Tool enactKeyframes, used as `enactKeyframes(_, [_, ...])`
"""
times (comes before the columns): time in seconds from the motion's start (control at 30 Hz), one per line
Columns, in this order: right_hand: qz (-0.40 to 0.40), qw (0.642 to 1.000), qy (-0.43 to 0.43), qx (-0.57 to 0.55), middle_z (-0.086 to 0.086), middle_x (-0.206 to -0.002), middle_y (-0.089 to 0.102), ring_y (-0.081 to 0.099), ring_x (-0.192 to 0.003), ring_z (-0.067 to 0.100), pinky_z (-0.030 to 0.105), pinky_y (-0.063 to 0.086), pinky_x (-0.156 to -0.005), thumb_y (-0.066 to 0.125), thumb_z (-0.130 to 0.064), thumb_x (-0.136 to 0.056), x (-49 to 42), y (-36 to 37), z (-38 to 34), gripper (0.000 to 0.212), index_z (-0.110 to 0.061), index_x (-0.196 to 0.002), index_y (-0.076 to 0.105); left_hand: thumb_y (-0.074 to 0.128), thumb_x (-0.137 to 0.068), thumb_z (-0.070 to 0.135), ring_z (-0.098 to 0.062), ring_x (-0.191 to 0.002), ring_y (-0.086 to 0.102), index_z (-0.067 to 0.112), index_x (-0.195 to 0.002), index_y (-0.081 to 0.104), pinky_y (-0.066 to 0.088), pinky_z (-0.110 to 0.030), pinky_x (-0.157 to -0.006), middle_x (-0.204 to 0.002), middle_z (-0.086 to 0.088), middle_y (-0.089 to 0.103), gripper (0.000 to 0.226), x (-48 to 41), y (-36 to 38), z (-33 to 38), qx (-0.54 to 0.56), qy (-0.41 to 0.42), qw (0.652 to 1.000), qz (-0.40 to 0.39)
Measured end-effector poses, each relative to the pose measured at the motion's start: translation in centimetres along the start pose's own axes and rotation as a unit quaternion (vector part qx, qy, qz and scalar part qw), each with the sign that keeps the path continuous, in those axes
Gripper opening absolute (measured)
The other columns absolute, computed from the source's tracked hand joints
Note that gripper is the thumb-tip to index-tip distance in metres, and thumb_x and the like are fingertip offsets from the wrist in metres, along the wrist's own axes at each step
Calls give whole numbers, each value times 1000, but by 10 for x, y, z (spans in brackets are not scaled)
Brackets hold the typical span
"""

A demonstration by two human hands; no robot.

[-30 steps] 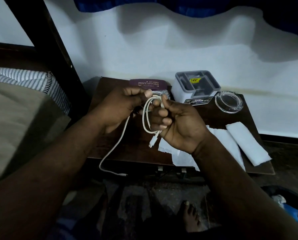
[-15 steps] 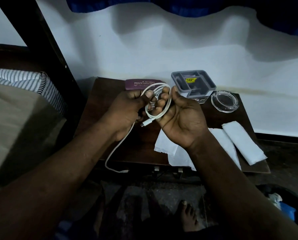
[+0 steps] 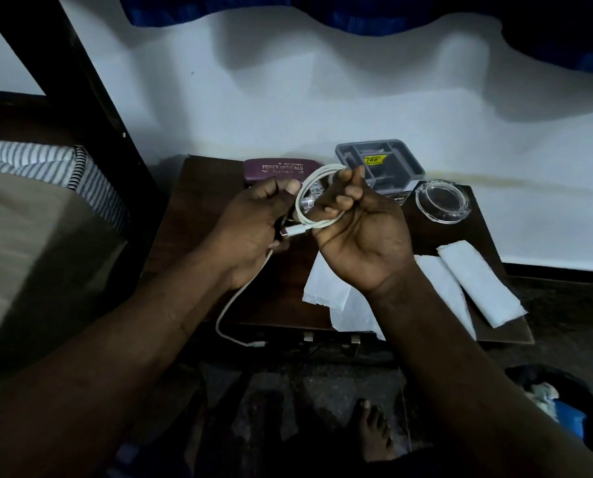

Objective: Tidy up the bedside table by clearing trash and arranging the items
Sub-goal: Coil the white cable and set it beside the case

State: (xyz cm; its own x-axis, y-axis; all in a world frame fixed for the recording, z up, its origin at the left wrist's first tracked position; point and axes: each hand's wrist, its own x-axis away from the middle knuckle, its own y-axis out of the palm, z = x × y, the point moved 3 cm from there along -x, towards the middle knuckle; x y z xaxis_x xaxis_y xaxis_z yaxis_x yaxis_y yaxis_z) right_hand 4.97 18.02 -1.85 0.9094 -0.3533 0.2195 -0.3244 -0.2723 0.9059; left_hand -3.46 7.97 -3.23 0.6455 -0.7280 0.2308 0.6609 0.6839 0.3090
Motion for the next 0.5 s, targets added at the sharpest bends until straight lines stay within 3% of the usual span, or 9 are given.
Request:
enactKeyframes(0.07, [1, 1000, -24, -7, -5, -68, 64, 63, -57, 8, 22, 53, -56, 35, -24, -114, 0, -1, -1, 58, -10, -72, 73, 52, -105, 17, -10, -47, 40, 14, -96, 68, 23, -17, -40, -71, -4, 58, 18, 2, -1, -2, -52, -17, 998, 12])
enactKeyframes(0.17, [-2, 997, -56, -43, 2, -80, 75, 77, -78, 18, 27, 63, -69, 42, -25, -112, 1, -1, -3, 45, -6, -83, 71, 51, -105, 19, -13, -48, 46, 10, -104, 70, 28, -19, -43, -65, -2, 59, 21, 5, -2, -4, -129, -46, 990, -10])
enactKeyframes(0.27, [7, 994, -102, -44, 5, -89, 79, 79, -96, 26, 32, 63, -83, 44, -24, -111, -1, -3, -8, 40, -8, -86, 71, 55, -105, 30, -15, -51, 54, 10, -98, 73, 34, -20, -46, -67, -2, 63, 28, 8, -8, -7, -209, -76, 973, -57])
enactKeyframes(0.5, [80, 953, -222, 190, 9, -108, 79, 72, -117, 26, 36, 51, -107, 45, -21, -111, -5, -7, -8, 25, -9, -103, 64, 64, -98, 40, -14, -46, 56, 17, -90, 80, 41, -21, -47, -62, -2, 67, 29, 16, -12, 10, -409, -34, 905, -115])
